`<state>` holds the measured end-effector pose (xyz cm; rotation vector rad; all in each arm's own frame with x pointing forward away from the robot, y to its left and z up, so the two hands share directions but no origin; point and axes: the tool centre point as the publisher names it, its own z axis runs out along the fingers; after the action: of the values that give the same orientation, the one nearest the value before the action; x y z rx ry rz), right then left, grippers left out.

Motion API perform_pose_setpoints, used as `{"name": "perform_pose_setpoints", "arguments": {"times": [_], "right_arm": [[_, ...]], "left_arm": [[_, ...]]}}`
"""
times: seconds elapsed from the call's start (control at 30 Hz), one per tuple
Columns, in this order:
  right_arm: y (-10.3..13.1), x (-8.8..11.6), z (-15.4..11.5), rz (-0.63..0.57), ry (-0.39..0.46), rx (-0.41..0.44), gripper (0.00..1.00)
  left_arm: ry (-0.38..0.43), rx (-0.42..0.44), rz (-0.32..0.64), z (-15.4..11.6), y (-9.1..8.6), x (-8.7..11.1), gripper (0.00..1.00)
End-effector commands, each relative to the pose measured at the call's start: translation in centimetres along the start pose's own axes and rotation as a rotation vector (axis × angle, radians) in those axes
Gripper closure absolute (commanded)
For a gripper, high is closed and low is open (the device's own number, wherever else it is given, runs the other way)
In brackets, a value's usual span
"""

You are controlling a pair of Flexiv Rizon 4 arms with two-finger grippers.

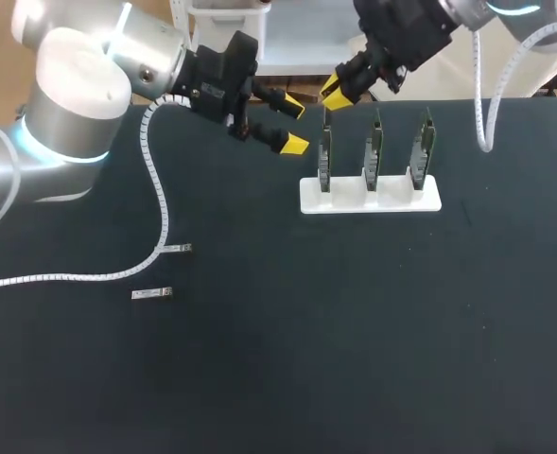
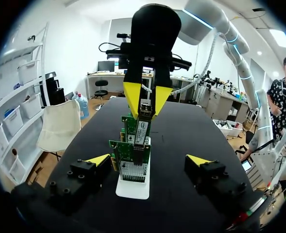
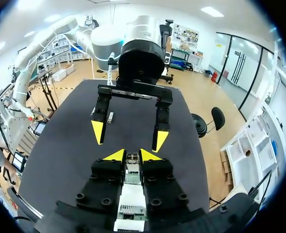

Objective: Pick up the optical module with the left hand, and insert it into the network port with the right hand.

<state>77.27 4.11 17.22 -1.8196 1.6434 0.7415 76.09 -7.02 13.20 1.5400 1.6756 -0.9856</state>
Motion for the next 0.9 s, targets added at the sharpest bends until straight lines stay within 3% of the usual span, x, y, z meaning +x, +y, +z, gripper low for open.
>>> {"name": "perform_pose_setpoints", "arguments": {"times": [0.03,0.9], "right_arm": [[0.44,0.01,0.13,0.0,-0.001,0.009,1.0],[0.38,0.18,0.0,-0.007,0.012,0.034,1.0]], "left_arm": [[0.005,0.001,-0.002,0.02,0.08,-0.11,0.0],[0.005,0.001,-0.002,0.02,0.08,-0.11,0.0]]}}
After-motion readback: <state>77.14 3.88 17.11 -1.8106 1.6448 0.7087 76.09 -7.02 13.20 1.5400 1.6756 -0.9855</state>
